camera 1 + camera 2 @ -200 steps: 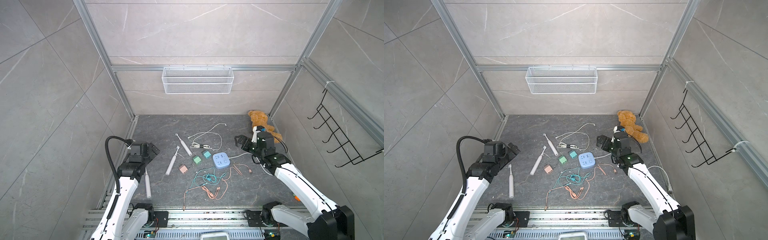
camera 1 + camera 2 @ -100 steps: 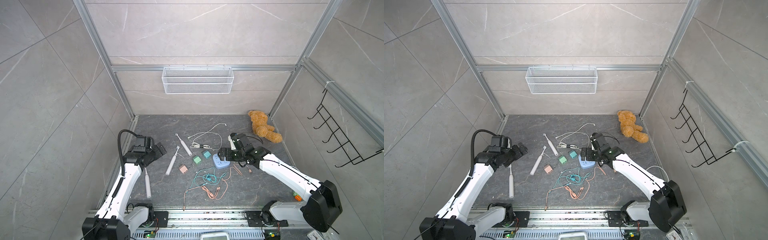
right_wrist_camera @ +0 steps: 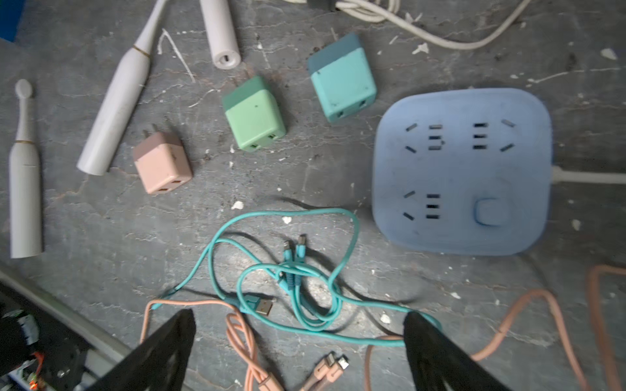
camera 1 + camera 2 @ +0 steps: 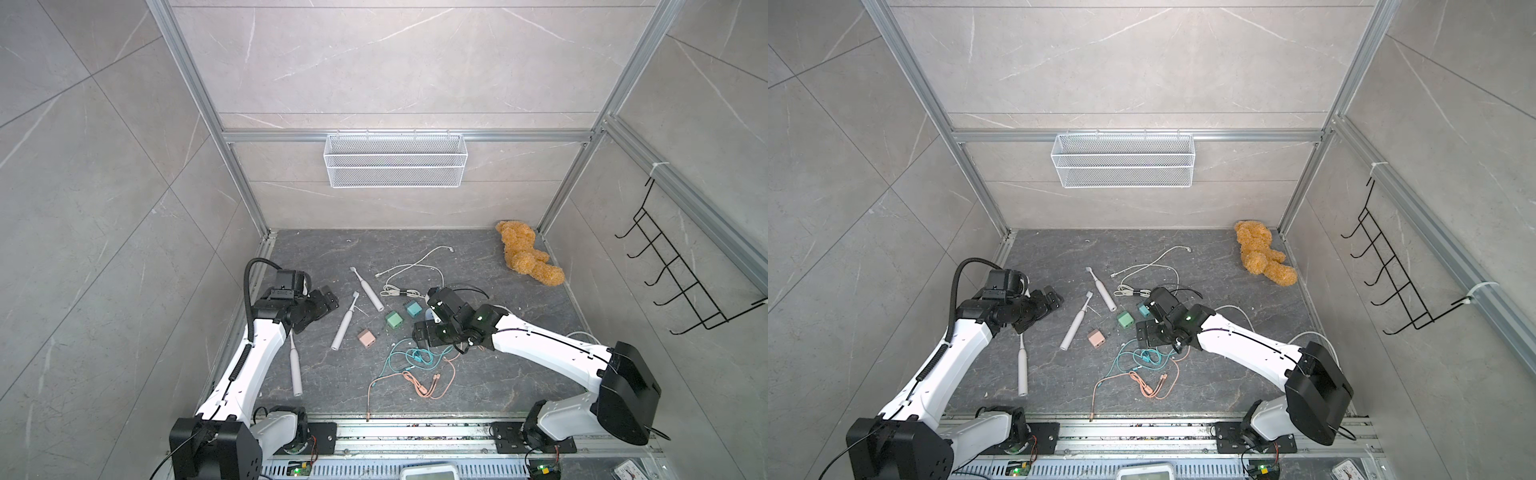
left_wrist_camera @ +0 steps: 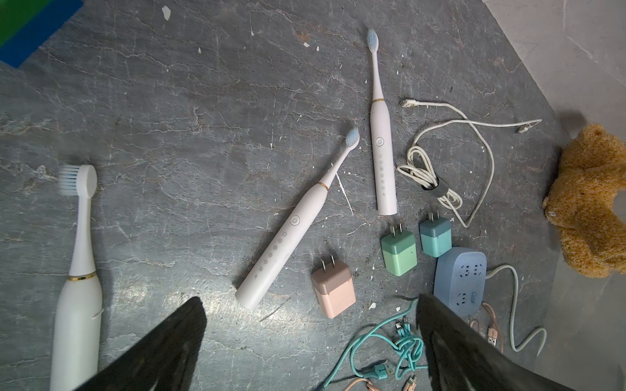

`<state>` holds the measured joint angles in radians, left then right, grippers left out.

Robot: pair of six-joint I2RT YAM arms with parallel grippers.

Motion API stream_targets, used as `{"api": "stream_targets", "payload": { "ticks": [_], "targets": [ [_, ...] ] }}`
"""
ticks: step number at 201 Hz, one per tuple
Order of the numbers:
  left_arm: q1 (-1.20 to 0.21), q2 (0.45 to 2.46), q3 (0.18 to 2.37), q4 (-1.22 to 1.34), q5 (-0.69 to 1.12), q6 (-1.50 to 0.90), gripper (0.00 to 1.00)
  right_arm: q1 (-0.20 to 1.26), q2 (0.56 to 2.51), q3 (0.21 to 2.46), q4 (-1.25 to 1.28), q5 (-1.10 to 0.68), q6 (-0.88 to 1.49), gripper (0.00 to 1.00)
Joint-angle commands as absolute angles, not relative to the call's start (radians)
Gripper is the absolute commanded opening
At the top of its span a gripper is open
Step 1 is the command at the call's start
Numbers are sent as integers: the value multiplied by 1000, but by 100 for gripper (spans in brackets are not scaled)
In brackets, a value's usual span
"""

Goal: Charge the electric toothbrush
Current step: Pick up the charging cable from the center of the board.

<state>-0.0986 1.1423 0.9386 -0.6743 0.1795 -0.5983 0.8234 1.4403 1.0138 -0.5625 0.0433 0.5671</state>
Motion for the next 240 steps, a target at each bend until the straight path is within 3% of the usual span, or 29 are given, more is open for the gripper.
{"api": "stream_targets", "payload": {
  "ticks": [1,37,73,109,135,240],
  "targets": [
    [-101,1143,941,-664,232,-592,99,822,1442,1043,-623,172,586,97],
    [-101,1146,934,-679,239,-620,99,810,1443,1101,-766,349,569,97],
    [-101,1137,903,-693,252,-673,99,734,1385,1076,-826,379,625,97],
    [-101,1136,863,-675,279,-733,99,638,1318,1020,-802,309,654,97],
    [-104,1144,848,-669,305,-765,99,568,1307,985,-738,156,646,95],
    [-125,1176,800,-637,343,-752,94,559,1599,1244,-562,4,598,90]
  ]
}}
